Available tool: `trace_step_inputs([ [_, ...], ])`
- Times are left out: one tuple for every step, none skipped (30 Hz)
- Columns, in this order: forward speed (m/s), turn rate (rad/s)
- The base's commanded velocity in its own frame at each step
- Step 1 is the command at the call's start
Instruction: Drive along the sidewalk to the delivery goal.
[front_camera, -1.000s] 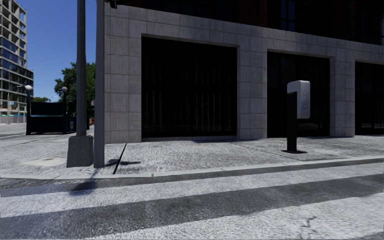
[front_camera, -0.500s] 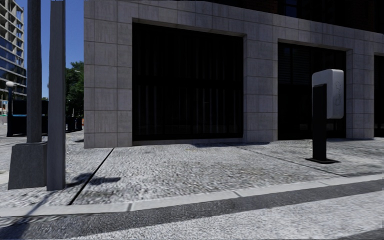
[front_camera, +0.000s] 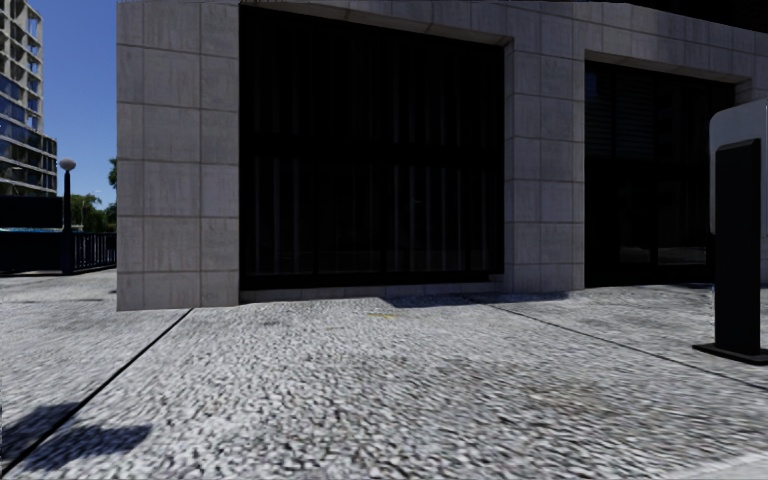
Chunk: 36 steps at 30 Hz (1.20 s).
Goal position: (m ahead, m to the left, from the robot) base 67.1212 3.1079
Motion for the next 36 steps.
trace_step_inputs([
  [2.00, 0.00],
  [2.00, 0.00],
  [2.00, 0.00],
  [2.00, 0.00],
  [2.00, 0.00],
  [2.00, 0.00],
  [2.00, 0.00],
  [2.00, 0.00],
  [2.00, 0.00],
  [2.00, 0.00],
  [2.00, 0.00],
  [2.00, 0.00],
  [2.00, 0.00],
  [2.00, 0.00],
  [2.00, 0.00],
  [2.00, 0.00],
  [2.00, 0.00],
  [2.00, -0.04],
  [2.00, -0.11],
  [2.00, -0.11],
  [2.00, -0.26],
  [2.00, -0.36],
  [2.00, -0.52],
  [2.00, -0.67],
  [2.00, -0.67],
  [2.00, -0.84],
  [2.00, -0.97],
  [2.00, -1.04],
  [2.00, -1.06],
  [2.00, -1.20],
  [2.00, -1.20],
  [2.00, -1.20],
  [2.00, -1.20],
  [2.00, -1.20],
  [2.00, -1.20],
  [2.00, -1.20],
])
